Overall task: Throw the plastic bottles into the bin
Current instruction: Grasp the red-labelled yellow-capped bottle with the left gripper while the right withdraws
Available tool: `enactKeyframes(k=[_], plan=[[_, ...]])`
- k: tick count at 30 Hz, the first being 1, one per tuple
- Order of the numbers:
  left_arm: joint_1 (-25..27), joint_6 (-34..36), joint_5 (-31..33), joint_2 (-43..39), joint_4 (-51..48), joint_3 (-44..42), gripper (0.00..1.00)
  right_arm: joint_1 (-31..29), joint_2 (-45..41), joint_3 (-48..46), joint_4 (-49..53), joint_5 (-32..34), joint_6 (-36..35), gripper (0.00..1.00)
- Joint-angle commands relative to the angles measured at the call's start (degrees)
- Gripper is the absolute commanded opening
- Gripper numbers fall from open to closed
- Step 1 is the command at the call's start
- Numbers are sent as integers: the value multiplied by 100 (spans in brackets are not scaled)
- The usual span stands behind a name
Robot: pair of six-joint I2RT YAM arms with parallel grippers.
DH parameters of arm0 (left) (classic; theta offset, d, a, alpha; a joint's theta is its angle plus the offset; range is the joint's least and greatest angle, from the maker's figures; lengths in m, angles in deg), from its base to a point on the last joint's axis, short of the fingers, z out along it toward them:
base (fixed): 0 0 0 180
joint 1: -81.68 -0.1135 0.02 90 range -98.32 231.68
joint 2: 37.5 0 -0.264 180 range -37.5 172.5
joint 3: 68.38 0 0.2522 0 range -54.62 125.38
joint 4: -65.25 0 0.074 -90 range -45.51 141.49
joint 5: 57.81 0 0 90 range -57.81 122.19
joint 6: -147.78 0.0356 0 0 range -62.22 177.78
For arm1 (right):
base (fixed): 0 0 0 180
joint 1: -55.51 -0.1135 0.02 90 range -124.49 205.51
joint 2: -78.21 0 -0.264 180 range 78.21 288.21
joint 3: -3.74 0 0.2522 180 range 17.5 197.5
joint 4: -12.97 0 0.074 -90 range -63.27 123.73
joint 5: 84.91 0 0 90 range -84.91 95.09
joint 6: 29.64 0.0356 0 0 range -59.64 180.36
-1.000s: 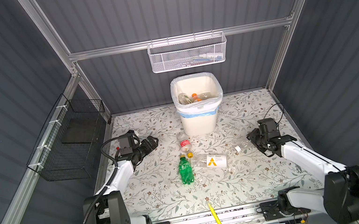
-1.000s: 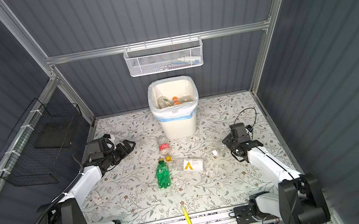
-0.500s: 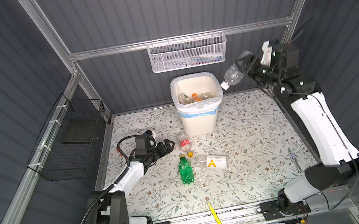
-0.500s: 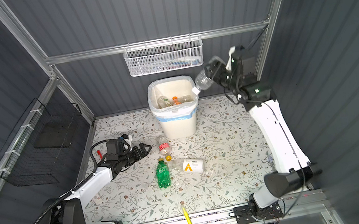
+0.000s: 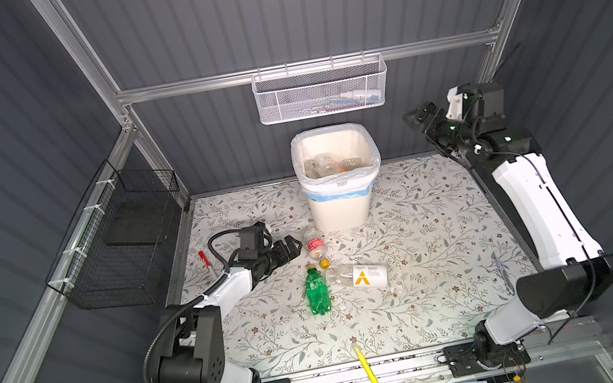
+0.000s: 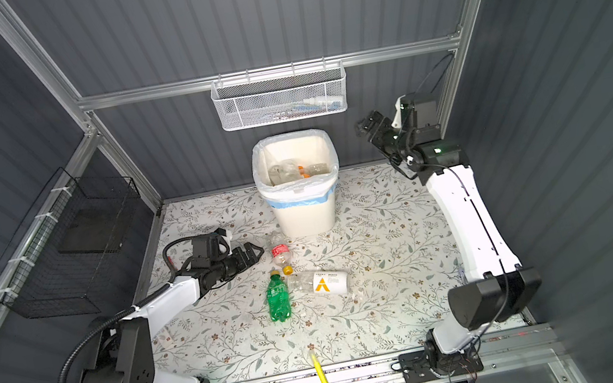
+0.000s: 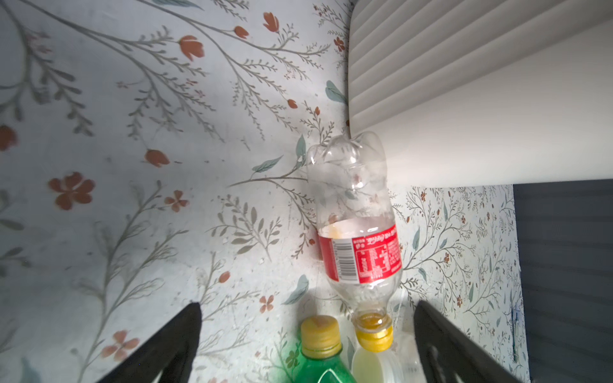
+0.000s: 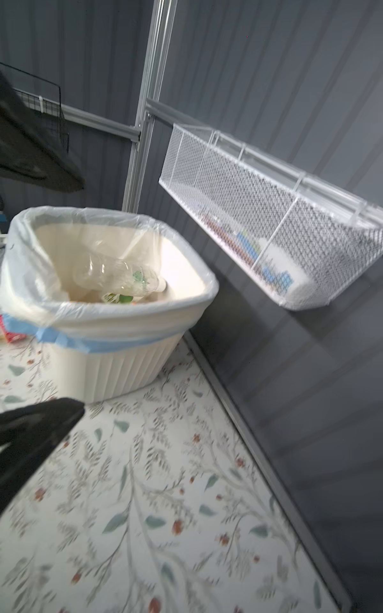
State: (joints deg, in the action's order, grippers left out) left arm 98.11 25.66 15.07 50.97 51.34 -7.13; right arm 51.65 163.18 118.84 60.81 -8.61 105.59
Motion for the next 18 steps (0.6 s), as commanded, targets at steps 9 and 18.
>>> enactKeyframes(k=[9,18], plan=[[500,-123,227,1450,68,1273,99,786,-2051,-4151,-358,310,-620,99],[612,-120,450,2203,-251,1904,90,921,-2125,-5264,-761,145,-735,99]])
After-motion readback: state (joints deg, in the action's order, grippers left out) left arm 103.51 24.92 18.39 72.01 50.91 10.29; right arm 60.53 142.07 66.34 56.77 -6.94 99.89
